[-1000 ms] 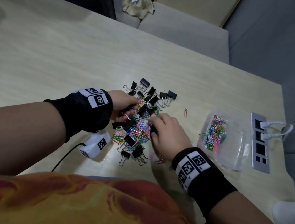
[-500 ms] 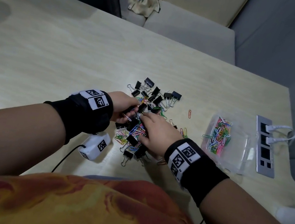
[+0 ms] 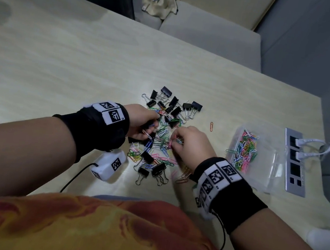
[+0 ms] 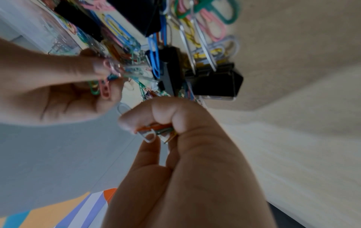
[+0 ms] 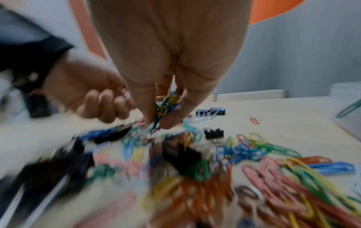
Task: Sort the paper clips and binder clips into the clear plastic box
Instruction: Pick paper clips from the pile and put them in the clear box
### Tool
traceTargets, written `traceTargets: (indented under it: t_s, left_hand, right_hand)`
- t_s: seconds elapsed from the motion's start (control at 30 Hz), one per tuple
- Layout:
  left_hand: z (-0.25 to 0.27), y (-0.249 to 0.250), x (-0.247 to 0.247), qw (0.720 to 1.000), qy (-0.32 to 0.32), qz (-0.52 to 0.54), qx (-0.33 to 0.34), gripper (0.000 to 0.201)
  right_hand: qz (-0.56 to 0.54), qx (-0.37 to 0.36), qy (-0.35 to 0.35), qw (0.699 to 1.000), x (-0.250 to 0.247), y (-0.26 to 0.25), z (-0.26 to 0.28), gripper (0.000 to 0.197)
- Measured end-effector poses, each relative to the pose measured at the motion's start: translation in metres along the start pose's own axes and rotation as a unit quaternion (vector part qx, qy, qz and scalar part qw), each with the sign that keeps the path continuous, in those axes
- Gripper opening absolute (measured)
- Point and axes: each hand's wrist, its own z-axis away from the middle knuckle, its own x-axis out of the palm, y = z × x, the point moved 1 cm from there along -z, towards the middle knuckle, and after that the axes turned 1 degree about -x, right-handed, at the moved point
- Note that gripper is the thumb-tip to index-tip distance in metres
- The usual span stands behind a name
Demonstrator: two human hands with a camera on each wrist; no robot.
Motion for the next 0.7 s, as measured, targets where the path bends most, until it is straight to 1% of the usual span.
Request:
traceTargets:
  t_s: [0.07,0.13,0.23,0.33,0.47,0.53,0.57,0.63,0.7]
  left_hand:
    - [0.001,0.0,0.002,1.0,-0.005,-0.01,0.006,0.037]
    - [0.001,0.0,0.006,1.0,-0.012,-0.014,0.007,0.04]
    - [0.001,0.0,0.012,0.999,-0.036,0.011,0.004,0.043]
    - [0.001,0.0,0.016,0.997,-0.051,0.059,0.011,0.042]
    - [0.003,0.001,0.017,0.99,-0.107,0.096,-0.006,0.035]
    - [0.003,0.002,0.015,0.989,-0.105,0.099,-0.008,0.031]
    - [0.002,0.002,0.014,0.991,-0.095,0.097,-0.008,0.029]
    - [0.001,0.004,0.011,0.994,-0.068,0.089,-0.012,0.027]
    - [0.001,0.004,0.007,0.996,-0.048,0.07,-0.018,0.029]
  right_hand:
    - [-0.057,0.007,0.024,0.998,-0.009,0.0,0.002,0.015]
    - [-0.104,-0.005,0.042,0.994,-0.016,-0.003,0.003,0.013]
    - [-0.166,-0.028,0.054,0.984,-0.021,-0.013,0.005,0.014]
    - [-0.197,-0.052,0.055,0.977,-0.021,-0.025,0.006,0.022]
    - [-0.228,-0.056,0.063,0.97,-0.02,-0.031,0.005,0.036]
    - [-0.245,-0.059,0.048,0.966,-0.021,-0.03,0.006,0.042]
    - [-0.245,-0.064,0.048,0.966,-0.022,-0.029,0.006,0.041]
    - [-0.234,-0.066,0.069,0.967,-0.023,-0.024,0.006,0.035]
    - [-0.193,-0.041,0.093,0.976,-0.022,-0.016,0.001,0.027]
